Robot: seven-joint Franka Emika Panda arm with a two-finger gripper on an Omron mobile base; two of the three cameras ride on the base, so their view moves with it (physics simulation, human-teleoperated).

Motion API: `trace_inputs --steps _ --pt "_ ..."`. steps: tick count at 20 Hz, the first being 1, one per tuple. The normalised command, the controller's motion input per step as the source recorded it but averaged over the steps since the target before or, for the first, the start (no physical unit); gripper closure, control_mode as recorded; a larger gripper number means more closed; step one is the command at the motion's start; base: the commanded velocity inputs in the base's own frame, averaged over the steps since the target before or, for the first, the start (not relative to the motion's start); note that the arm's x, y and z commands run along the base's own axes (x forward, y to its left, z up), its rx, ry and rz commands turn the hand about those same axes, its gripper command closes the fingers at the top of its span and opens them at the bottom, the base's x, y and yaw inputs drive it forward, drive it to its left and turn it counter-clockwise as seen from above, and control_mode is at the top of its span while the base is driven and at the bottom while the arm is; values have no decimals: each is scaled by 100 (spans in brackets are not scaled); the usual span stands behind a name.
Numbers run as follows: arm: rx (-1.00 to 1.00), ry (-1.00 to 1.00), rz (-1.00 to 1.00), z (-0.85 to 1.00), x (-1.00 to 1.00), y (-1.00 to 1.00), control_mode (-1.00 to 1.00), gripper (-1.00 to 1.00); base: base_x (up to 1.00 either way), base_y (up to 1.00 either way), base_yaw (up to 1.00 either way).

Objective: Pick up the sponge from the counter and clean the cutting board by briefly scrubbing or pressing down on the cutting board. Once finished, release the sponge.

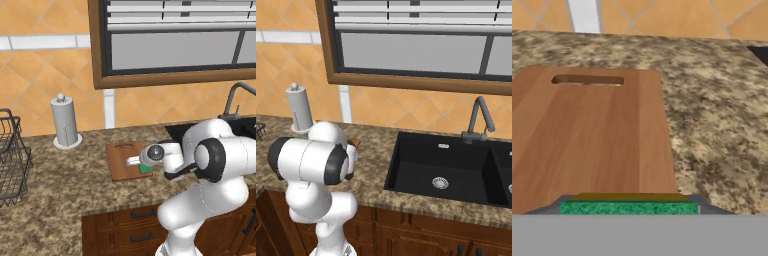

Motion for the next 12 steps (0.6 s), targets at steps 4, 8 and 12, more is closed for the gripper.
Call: trace_inputs --steps 4,8,12 --pt "-2 8 -3 -9 19 0 -100 100 0 0 0" --pt "-2 2 -2 -17 36 -3 -100 100 0 0 0" --pt "-2 0 -1 -11 42 0 -100 100 0 0 0"
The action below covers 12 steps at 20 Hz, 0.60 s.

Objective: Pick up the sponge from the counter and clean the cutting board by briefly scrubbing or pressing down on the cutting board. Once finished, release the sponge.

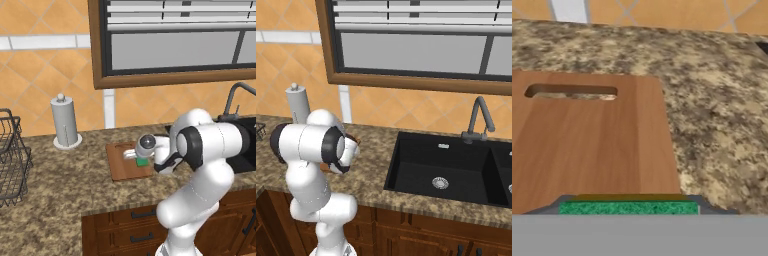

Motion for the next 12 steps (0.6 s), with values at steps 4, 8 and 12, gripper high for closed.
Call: trace_inputs --steps 4,8,12 --pt "-1 0 0 -31 49 -7 -100 100 0 0 0" --pt "0 0 0 -50 41 -8 -100 100 0 0 0" --pt "0 0 0 -43 43 -1 -100 100 0 0 0"
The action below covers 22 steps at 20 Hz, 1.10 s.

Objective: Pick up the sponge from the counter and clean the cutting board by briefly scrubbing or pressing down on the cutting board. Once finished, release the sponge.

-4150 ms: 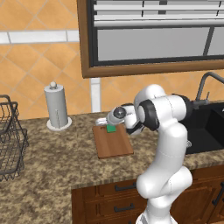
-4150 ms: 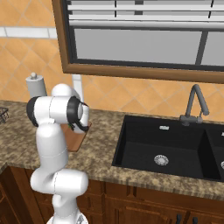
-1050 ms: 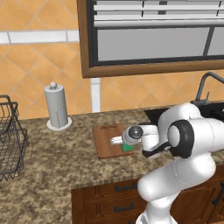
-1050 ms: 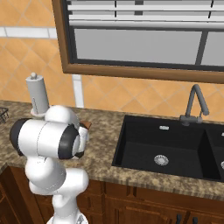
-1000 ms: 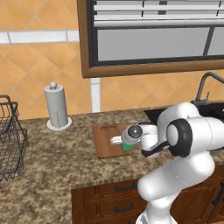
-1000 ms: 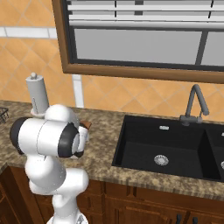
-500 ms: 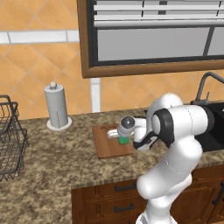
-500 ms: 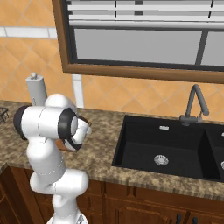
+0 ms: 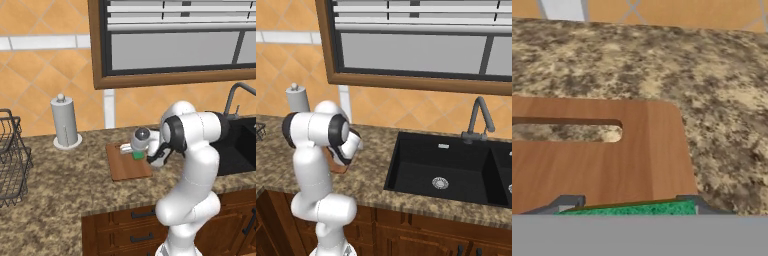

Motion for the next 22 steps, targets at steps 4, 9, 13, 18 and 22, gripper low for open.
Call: trace_inputs --steps 4,9,13,18,22 --pt "0 0 0 -32 55 -4 -100 100 0 0 0" --pt "0 0 0 -11 55 -11 -100 100 0 0 0" --pt "0 0 0 -36 77 -22 -100 100 0 0 0" --pt "0 0 0 -20 66 -38 -100 100 0 0 0" --pt "0 0 0 -24 49 -46 -100 100 0 0 0"
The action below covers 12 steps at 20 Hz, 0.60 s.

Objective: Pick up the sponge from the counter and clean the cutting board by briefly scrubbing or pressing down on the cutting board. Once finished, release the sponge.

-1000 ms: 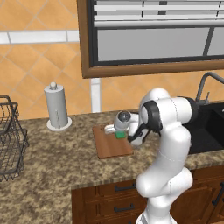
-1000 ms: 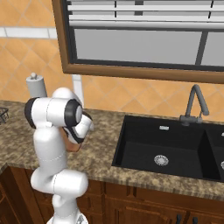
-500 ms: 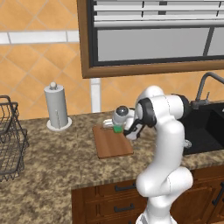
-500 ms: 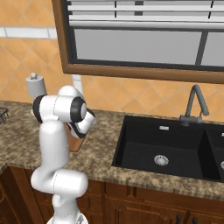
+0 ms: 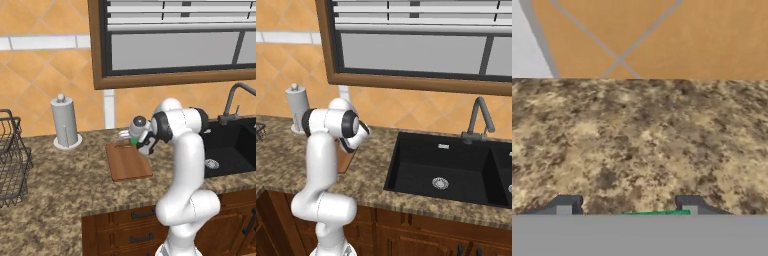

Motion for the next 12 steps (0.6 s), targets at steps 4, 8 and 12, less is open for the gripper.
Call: trace_inputs --steps 4,8,12 --pt "0 0 0 -23 50 -43 -100 100 0 0 0" --pt "0 0 0 -5 19 -44 -100 100 0 0 0" --pt "0 10 0 28 -27 -37 -100 100 0 0 0"
